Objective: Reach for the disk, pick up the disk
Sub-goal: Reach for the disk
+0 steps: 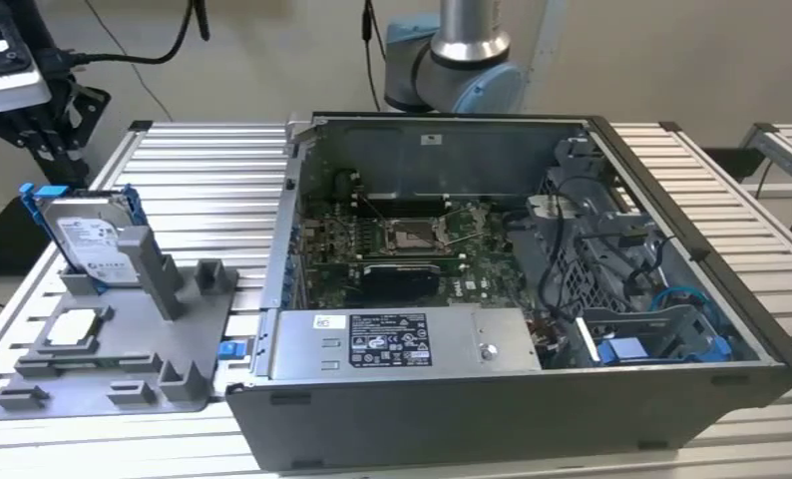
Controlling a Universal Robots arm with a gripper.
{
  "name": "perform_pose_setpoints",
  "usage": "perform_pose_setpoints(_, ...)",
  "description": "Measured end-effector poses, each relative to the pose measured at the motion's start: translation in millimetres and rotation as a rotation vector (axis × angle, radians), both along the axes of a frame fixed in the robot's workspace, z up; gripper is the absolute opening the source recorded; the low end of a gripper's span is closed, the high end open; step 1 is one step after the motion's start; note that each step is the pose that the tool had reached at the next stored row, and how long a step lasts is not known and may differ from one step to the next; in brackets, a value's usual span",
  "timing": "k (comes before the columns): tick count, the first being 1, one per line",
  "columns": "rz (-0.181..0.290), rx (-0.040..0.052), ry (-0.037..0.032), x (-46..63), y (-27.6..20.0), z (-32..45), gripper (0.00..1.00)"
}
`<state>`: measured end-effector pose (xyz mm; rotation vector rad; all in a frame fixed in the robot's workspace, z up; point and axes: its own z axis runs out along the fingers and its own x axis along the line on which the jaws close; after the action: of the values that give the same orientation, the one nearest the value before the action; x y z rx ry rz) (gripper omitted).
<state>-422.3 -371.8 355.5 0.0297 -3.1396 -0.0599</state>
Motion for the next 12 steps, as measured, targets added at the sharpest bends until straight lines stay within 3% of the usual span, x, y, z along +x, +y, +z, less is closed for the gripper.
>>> perform_pose_setpoints(6,0.0,0.0001,0.0,-26.7,2.1,-2.3,0.0)
perform_pose_setpoints(12,0.0,0.0001,-0.0001,-30.1,1.0,-3.0,0.0)
